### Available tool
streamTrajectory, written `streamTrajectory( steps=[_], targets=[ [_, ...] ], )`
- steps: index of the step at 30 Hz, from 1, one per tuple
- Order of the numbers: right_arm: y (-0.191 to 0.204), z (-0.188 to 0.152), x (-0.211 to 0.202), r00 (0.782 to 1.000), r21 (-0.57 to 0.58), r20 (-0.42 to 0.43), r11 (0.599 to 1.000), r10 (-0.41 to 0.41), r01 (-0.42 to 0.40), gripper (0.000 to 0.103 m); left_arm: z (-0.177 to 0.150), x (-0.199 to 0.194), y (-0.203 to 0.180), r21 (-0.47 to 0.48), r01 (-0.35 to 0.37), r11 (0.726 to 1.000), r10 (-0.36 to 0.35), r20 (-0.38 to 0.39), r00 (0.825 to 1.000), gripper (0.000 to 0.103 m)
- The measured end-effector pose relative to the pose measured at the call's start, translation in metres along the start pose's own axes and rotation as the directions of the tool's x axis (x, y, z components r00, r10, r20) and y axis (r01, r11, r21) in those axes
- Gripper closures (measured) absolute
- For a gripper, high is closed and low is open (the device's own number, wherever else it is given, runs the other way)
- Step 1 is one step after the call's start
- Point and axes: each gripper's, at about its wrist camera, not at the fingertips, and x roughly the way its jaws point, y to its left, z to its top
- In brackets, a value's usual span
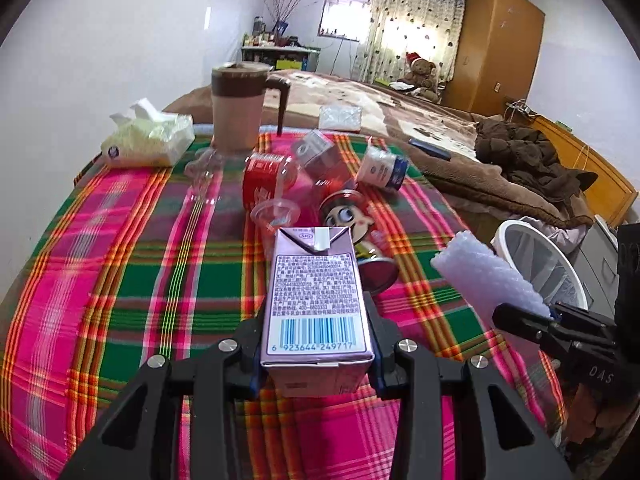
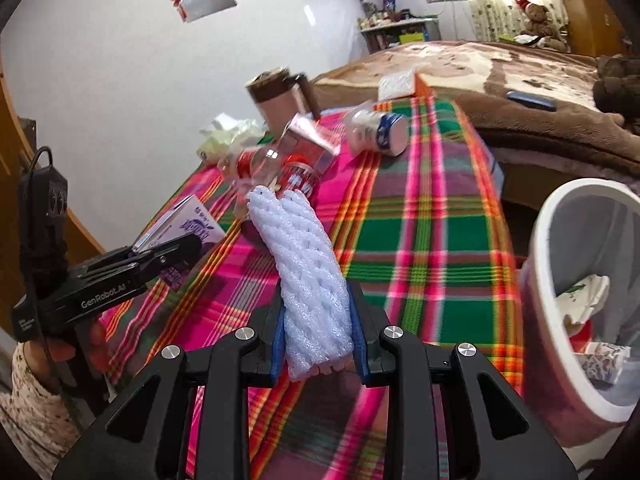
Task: Collect trash
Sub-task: 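Carry carton and foam sleeve over the wastebasket and open both tools to drop them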
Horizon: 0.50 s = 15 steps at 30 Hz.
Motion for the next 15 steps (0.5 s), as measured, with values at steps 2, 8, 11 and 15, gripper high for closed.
streamTrajectory(
  steps=[2,8,11,15],
  targets=[
    [-0.004,0.001,-0.006,1.0,0.01,0.018,1.0,-0.015,0.015,0.075,0.003,-0.003,-0.006,0.011,0.011,1.0,-0.011,0.011,1.0,0.063],
    [-0.02,0.003,-0.024,0.995,0.049,0.069,0.996,-0.075,0.072,0.075,0.012,-0.003,-0.026,0.043,0.041,0.998,-0.042,0.036,0.998,0.063],
    [-0.028,0.004,-0.036,0.987,0.064,0.103,0.991,-0.126,0.12,0.075,0.019,-0.002,-0.041,0.067,0.064,0.996,-0.067,0.049,0.997,0.063],
    [-0.044,0.004,-0.052,0.974,0.098,0.131,0.98,-0.185,0.173,0.075,0.028,0.002,-0.064,0.114,0.093,0.989,-0.1,0.058,0.993,0.063]
  ],
)
